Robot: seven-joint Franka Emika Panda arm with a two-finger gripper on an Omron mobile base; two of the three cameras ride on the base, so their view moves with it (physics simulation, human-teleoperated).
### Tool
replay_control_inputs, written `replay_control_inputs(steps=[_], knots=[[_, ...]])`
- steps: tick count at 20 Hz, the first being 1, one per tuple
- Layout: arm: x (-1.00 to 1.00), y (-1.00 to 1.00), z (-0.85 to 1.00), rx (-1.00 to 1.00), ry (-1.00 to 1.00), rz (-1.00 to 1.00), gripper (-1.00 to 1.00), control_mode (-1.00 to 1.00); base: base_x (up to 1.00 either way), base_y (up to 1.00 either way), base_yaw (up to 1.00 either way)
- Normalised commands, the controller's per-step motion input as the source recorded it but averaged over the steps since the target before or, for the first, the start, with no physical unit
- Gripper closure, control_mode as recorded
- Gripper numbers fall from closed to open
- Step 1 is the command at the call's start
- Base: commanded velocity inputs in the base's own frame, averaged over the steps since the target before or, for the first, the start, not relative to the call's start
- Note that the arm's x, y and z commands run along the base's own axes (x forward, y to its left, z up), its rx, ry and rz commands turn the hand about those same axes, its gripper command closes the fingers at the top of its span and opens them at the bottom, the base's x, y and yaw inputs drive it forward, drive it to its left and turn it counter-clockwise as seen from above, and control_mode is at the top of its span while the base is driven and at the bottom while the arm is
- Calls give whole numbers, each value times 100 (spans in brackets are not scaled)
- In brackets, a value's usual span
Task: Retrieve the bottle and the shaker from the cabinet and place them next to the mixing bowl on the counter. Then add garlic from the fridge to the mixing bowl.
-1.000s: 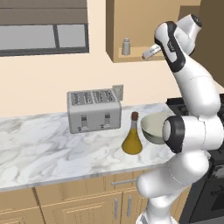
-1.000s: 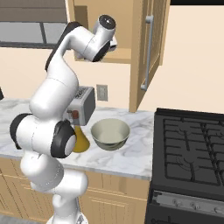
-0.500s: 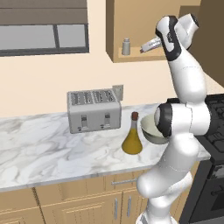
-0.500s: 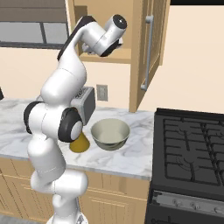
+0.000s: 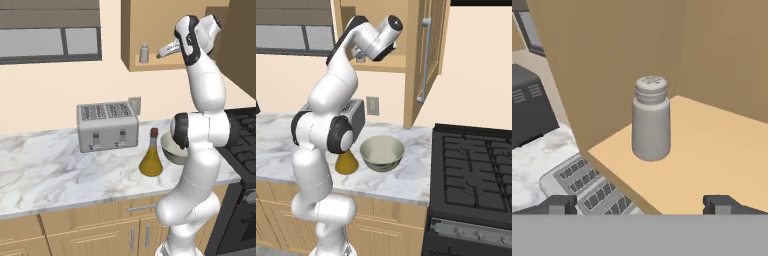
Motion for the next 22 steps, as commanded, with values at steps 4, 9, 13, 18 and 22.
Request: replay_control_inputs(steps=[4,9,13,18,22], knots=[[0,7,0,4,-2,8,-100,-100,0,0,0],[0,6,0,4,-7,8,-100,-100,0,0,0],[13,12,0,0,-6,3,-100,-100,0,0,0],[20,18,-5,0,-1,1,-100,-100,0,0,0],[41,8,-18,0,0,0,-100,-100,0,0,0]])
